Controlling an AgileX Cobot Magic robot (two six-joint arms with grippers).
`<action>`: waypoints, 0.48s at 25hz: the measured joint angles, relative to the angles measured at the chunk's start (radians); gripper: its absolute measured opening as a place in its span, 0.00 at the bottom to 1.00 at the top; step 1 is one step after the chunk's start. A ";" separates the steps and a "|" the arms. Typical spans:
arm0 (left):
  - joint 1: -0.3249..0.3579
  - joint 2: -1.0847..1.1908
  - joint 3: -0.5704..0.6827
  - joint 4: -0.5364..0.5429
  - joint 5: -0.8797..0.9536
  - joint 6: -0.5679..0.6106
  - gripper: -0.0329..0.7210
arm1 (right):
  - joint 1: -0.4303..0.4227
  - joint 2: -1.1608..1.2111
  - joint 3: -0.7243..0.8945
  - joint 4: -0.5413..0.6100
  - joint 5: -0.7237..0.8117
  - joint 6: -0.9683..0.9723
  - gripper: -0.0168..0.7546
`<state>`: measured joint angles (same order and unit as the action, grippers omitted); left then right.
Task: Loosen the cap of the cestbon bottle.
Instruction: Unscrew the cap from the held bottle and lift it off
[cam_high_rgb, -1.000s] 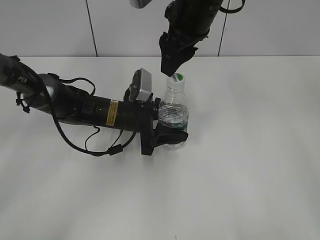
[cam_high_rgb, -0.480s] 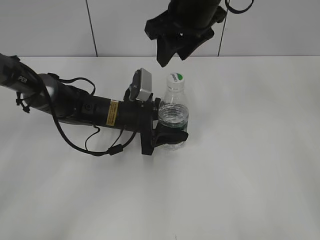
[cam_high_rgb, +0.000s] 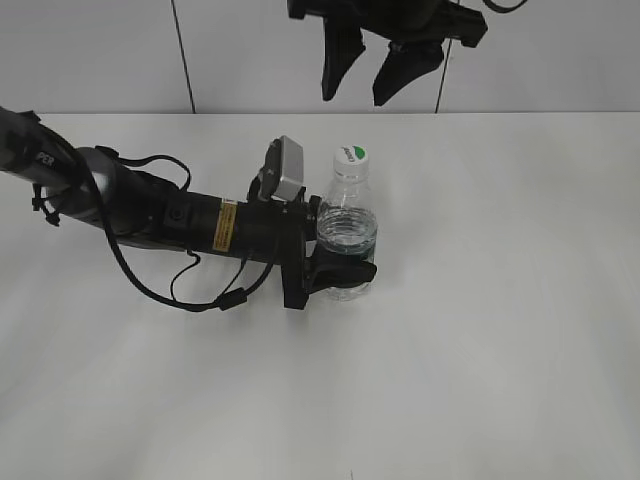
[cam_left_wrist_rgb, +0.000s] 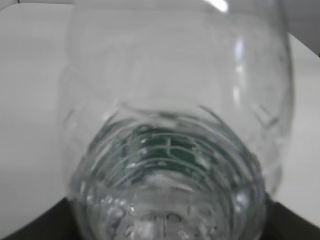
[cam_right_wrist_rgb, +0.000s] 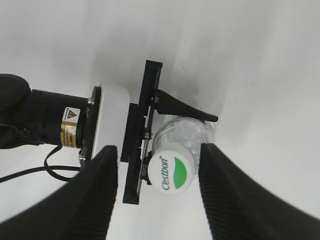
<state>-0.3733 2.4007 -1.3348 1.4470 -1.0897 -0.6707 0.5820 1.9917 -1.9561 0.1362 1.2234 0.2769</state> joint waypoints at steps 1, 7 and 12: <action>0.000 0.000 0.000 0.000 0.000 0.000 0.59 | 0.000 0.000 0.005 0.000 0.000 0.015 0.54; 0.000 0.000 0.000 -0.001 -0.003 -0.001 0.59 | -0.001 -0.003 0.101 0.000 0.000 0.066 0.54; 0.000 0.000 0.000 -0.002 -0.008 -0.001 0.59 | -0.001 -0.003 0.116 -0.017 0.000 0.076 0.54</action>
<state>-0.3733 2.4007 -1.3348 1.4450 -1.0976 -0.6716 0.5811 1.9885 -1.8404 0.1191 1.2234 0.3525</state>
